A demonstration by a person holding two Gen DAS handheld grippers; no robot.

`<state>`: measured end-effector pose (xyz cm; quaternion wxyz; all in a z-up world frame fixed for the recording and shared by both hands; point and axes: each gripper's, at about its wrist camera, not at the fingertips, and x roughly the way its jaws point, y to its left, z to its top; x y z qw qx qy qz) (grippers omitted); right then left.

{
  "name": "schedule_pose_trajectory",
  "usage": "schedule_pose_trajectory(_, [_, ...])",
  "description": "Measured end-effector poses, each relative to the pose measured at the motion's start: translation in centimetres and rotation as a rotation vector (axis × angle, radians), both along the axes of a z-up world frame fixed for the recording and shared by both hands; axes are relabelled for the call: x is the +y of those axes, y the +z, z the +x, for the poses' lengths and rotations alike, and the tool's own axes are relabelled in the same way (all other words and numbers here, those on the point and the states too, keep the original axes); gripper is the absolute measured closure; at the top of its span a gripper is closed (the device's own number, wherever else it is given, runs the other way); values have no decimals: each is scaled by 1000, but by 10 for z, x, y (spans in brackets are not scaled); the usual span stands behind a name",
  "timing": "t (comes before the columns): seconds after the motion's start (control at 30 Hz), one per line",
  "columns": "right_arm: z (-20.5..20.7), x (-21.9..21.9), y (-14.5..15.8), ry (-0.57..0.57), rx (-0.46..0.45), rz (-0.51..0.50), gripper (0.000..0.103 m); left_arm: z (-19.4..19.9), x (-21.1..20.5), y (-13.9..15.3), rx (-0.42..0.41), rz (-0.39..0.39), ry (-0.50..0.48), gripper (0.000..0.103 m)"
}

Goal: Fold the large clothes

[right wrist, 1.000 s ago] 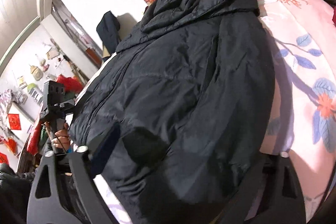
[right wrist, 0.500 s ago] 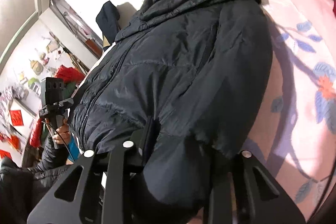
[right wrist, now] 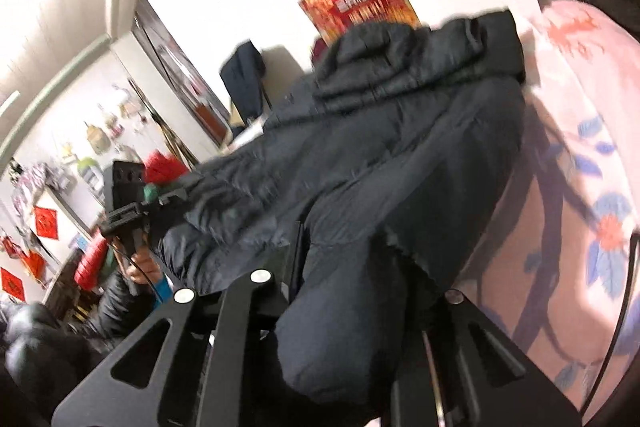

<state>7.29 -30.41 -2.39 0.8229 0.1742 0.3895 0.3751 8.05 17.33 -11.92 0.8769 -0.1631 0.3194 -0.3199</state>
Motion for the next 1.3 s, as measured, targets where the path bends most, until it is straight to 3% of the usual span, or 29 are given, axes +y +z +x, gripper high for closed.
schedule_pose_trajectory(0.3, [50, 2, 63, -48, -133, 105, 89, 32, -3, 79, -190, -19, 70, 68])
schedule_pose_trajectory(0.63, [142, -5, 99, -138, -159, 216, 88, 106, -2, 133, -253, -8, 171, 68])
schedule_pose_trajectory(0.97, [255, -1, 84, -246, -120, 255, 86, 199, 3, 126, -216, 10, 306, 68])
schedule_pose_trajectory(1.3, [364, 16, 6, -364, 0, 218, 84, 300, 7, 67, -63, 93, 466, 68])
